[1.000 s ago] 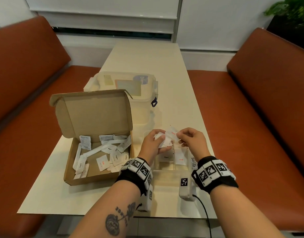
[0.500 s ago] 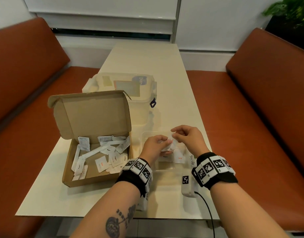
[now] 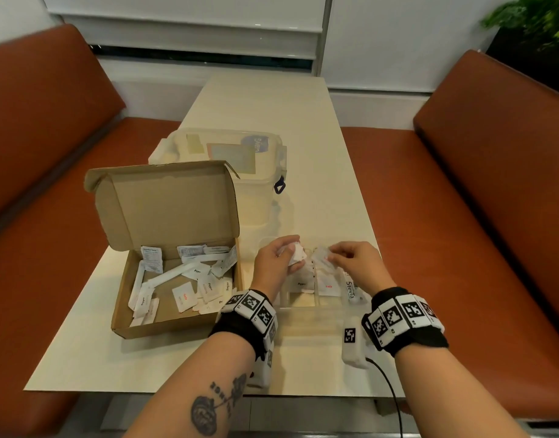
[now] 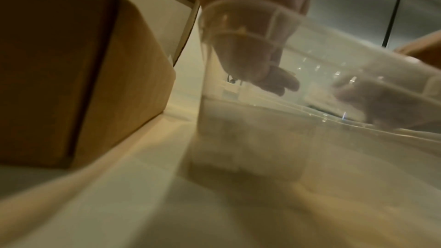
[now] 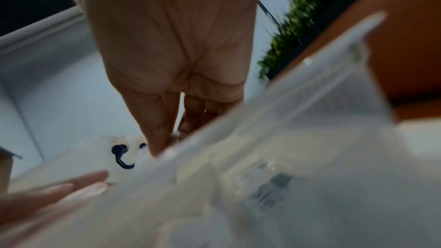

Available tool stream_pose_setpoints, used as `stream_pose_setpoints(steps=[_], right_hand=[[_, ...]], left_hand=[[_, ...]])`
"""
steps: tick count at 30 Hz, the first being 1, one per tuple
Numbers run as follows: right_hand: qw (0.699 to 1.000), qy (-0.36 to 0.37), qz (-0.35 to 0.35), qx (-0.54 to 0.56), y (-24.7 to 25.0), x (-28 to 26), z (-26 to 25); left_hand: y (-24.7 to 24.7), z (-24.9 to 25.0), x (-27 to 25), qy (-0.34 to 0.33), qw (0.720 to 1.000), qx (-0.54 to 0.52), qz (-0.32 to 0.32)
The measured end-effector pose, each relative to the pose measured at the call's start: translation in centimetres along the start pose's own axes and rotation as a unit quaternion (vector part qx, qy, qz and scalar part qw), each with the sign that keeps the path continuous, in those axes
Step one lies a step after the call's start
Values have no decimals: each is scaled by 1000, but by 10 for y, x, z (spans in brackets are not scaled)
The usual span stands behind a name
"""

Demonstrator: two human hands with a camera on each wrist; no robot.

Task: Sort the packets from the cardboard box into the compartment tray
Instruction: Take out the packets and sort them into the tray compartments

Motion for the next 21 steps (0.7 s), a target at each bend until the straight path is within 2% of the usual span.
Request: stream_pose_setpoints(steps=[3, 6, 12, 17, 21], right_hand=[[988, -9, -37, -150, 1, -2, 6], [974, -14, -58, -217, -3, -4, 10], [959, 20, -63, -277, -13, -4, 12], [968, 30, -30, -249, -14, -10, 22], [966, 46, -46, -252, -15, -11, 24]], left_hand=[[2, 0, 1, -11, 1000, 1, 14], [2, -1, 0, -14, 1000, 6, 11], [1, -3, 1, -16, 1000, 13, 2], [0, -4, 1, -10, 1000, 16, -9], [1, -5, 2, -10, 1000, 17, -11]])
Point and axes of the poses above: each hand's wrist, its own x-axis towards the middle knuckle, its own y-axis out of the back of the hand, z = x × y, the point moved 3 cm from there along x, towards the middle knuckle, and after that the axes turned 14 degrees about -y, right-handed, at the moved point
